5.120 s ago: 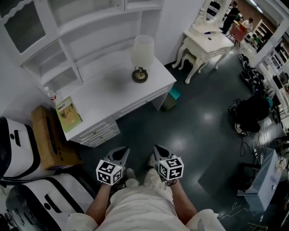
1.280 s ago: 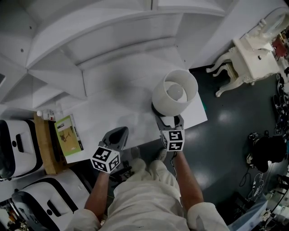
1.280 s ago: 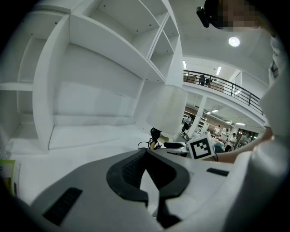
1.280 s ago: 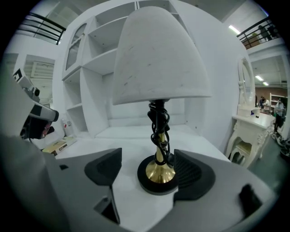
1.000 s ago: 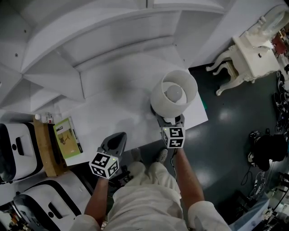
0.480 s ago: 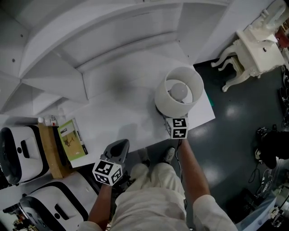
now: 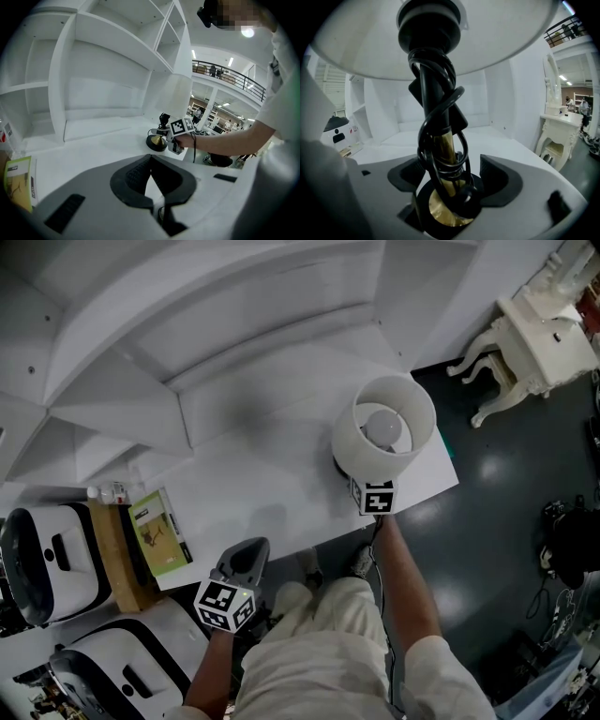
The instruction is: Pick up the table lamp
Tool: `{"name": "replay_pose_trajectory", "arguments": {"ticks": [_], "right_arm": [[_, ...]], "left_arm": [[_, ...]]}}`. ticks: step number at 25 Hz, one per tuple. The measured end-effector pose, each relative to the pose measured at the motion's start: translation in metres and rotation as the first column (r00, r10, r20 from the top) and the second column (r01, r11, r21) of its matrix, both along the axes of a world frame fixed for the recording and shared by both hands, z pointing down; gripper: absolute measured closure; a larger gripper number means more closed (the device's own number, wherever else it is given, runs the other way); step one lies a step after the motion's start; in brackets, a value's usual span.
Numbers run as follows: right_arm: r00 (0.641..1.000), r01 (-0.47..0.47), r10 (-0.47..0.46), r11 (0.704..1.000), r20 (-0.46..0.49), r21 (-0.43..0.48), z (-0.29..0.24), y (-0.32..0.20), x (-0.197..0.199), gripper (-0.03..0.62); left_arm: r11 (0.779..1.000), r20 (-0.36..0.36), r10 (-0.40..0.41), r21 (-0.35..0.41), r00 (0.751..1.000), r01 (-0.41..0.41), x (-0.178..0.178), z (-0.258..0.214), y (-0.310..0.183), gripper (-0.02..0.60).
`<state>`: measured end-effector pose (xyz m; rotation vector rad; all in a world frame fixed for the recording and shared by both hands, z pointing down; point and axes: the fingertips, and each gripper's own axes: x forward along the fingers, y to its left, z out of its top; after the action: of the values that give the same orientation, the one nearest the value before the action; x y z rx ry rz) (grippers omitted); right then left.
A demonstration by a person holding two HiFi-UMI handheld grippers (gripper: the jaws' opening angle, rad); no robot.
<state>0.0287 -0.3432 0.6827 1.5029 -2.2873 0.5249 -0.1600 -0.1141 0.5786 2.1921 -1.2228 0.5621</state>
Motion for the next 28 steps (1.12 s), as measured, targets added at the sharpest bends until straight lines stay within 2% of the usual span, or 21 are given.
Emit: {"name": "replay_pose_trajectory", "arguments": {"ticks": [12,13,14,15,16,22,28], "right_arm": [[1.0,-0.018,0.019,0.998,-0.015,0.052,0.003,-0.012,0.001,0.257],[0.999,-0.024,0.025,0.998,-0.029,0.059,0.002,-0.013,0.003,0.268],[0.998,-0.029,0.033,0.997,-0.05,0.065,0.001,-0.014,0.004,0.378],[0.997,-0.03,0.035,0.997,-0.071,0.071,0.0,-0.014,0.004,0.427],[0.996,-0.027,0.034,0.997,-0.085,0.076,-0.001,-0.015,0.004,0.443],[0.992,-0.009,0.018,0.997,-0.122,0.077,-0.003,-0.014,0.001,0.497],[0.992,-0.004,0.012,0.998,-0.128,0.062,-0.003,-0.014,0.002,0.505]], "left_arm": [[1.0,0.012,-0.001,0.012,1.0,0.001,-0.009,0.0,0.006,0.572],[1.0,0.012,0.0,0.01,1.0,0.0,-0.009,0.0,0.007,0.572],[1.0,0.012,0.001,0.009,1.0,-0.001,-0.01,0.001,0.007,0.572],[1.0,0.012,0.002,0.009,1.0,-0.002,-0.01,0.001,0.008,0.572],[1.0,0.012,0.003,0.009,1.0,-0.003,-0.01,0.001,0.008,0.572],[1.0,0.016,0.002,0.005,1.0,-0.002,-0.013,0.003,0.011,0.572],[1.0,0.013,-0.009,0.011,1.0,0.009,-0.017,0.0,0.012,0.572]]}}
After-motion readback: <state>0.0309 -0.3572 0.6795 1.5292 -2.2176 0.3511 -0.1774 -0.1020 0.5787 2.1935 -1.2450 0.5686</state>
